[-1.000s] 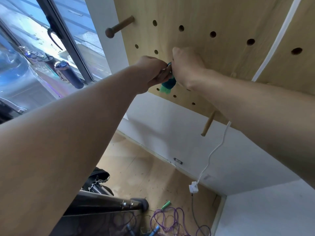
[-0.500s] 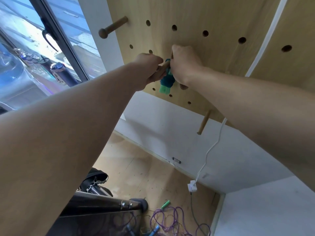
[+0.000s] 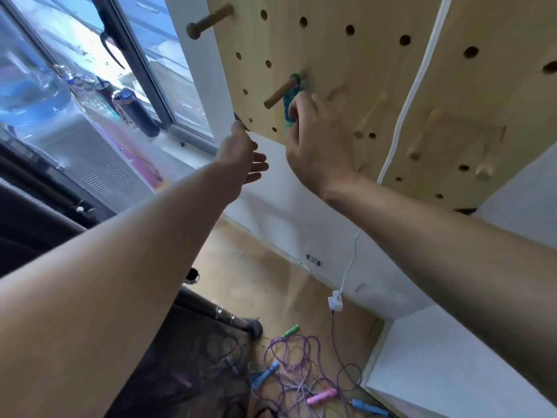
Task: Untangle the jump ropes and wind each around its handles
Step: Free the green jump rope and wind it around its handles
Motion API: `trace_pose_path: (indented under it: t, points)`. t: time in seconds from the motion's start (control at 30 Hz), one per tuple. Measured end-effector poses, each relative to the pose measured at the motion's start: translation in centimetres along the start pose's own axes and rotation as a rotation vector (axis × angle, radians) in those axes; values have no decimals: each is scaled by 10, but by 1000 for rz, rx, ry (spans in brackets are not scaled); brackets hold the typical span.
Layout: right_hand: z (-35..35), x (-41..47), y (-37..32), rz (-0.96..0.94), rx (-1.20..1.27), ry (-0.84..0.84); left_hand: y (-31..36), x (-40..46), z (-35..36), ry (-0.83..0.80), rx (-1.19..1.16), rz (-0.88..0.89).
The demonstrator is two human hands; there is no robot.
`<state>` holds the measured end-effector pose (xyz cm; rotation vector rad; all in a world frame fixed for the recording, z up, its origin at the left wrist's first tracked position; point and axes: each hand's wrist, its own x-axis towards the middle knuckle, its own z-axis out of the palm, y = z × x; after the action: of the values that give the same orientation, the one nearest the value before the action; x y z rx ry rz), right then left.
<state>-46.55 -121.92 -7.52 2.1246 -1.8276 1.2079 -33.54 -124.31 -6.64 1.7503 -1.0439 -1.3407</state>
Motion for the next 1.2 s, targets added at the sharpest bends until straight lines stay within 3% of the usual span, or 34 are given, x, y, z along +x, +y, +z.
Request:
trace_pose_path:
  t: [0.13,0.4,0.7,0.9,1.2]
  points:
    - [-2,-64,-4,25,32,-126,-69,-43,10,-65,363,128]
    - [-4,-188,10,373,25,-555,-184,-102,32,-281,925,242]
    - [22,-343,16,637,-26,-947,-312,-128,21,-538,977,188]
    - [33,-457,-2,814,-10,-1030,-405,-169,4,-672,1006,126]
    - [111,-609,26,852,11,-1078,-566,-174,14,-639,1001,46]
